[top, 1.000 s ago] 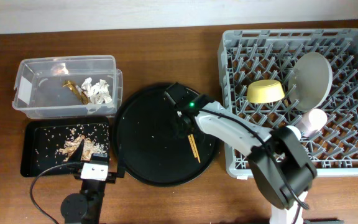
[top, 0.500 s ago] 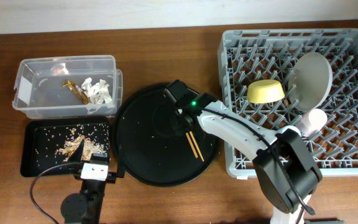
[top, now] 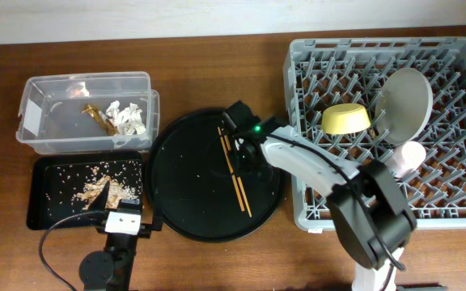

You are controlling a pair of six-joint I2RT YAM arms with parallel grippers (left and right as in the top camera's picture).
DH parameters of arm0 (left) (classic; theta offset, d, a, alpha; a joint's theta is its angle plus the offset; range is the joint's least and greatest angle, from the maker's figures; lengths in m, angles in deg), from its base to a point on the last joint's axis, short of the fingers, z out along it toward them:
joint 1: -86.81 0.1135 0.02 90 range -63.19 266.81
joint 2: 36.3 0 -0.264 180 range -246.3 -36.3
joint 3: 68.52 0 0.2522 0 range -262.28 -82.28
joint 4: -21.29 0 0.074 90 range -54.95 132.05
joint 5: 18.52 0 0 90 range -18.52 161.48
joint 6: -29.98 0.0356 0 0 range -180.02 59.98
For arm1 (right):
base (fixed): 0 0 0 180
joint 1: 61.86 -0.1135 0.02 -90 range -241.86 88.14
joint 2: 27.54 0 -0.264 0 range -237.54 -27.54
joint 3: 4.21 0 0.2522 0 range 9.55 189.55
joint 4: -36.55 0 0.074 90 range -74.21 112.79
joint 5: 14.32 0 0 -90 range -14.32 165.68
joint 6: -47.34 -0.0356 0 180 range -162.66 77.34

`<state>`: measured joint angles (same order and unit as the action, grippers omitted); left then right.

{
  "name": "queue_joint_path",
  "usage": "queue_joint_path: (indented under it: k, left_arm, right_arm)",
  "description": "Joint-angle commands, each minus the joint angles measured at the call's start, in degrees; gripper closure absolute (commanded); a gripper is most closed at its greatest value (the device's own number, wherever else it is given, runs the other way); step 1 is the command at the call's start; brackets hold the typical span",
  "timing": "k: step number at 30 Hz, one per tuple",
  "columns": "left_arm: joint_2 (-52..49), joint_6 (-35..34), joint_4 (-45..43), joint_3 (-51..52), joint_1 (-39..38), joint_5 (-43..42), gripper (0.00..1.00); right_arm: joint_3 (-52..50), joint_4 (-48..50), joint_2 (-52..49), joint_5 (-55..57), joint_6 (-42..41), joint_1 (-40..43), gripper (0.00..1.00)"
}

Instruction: Sort waste into correct bins and load items into the dishwasher rack

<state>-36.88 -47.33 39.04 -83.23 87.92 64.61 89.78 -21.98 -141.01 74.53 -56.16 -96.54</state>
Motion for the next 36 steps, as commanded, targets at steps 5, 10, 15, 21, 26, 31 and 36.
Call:
queue_joint_path:
  k: [5, 10, 15, 21, 26, 31, 36]
  left_arm:
    - [0.28, 0.70, -0.09, 0.46, 0.35, 0.02, 0.01]
    - [0.28, 0.70, -0.09, 0.46, 0.35, 0.02, 0.01]
    - [0.28, 0.70, -0.09, 0.46, 0.35, 0.02, 0.01]
    - [0.28, 0.70, -0.09, 0.46, 0.35, 0.02, 0.01]
    - [0.28, 0.70, -0.09, 0.46, 0.35, 0.02, 0.01]
    - [0.28, 0.70, -0.09, 0.46, 0.35, 0.02, 0.01]
    - [0.28, 0.70, -0.09, 0.46, 0.35, 0.02, 0.01]
  right_arm:
    - [-2.78, 1.57, -2.27, -4.52, -0.09, -1.38, 0.77]
    - [-8.41, 4.09, -2.25, -5.09, -0.48, -2.01, 0.93]
    - [5.14, -8.50, 13.64, 3.82, -4.11, 0.37, 0.96]
    - [1.16, -11.61, 16.04, 10.64, -1.49, 14.75, 0.96]
    - [0.07, -12.50, 13.33, 11.74, -1.90, 16.31, 0.67]
    - [0.11, -7.80, 18.80, -2.32, 0.39, 1.92, 0.43]
    - [-0.09, -2.25, 4.79, -1.90, -9.57, -12.20, 0.52]
